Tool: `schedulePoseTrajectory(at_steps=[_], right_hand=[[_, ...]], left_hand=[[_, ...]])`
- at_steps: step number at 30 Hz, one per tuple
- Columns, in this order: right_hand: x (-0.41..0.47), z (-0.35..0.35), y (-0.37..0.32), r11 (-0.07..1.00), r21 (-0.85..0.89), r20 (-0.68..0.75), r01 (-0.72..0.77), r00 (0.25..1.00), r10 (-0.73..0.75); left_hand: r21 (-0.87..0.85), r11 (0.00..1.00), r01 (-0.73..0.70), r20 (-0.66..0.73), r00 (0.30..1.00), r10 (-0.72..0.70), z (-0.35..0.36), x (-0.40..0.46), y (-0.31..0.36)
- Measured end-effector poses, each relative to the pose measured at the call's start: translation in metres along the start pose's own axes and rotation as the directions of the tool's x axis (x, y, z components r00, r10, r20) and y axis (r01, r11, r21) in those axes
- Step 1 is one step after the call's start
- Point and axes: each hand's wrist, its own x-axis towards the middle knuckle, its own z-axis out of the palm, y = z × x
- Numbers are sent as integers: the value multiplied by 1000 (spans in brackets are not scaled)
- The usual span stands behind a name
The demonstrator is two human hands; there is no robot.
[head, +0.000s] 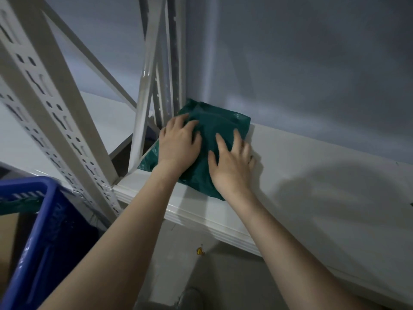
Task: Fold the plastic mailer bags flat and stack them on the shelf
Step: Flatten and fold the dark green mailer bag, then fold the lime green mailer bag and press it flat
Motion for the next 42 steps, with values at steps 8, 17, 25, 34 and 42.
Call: schedulePoseTrajectory(at_steps=[8,17,25,34,42], right_hand=[[6,-6,14,984,159,259,75,959,-115],[0,-52,77,999,-25,50,29,998,-28],[-27,-114,158,990,-110,-63,-83,995,77],[-89,-197,283,943,-196,-193,-270,953,233],[-152,-250,384,853,-262,-245,-452,886,394]], left_hand=[[104,995,-9,296,955,-23,15,-3,-1],[86,986,-142,151,980,128,7,-8,51],[7,966,-257,201,947,251,21,-21,143],[-195,895,-402,183,881,436,53,-70,270],[-299,812,-501,224,791,570,93,-111,369]])
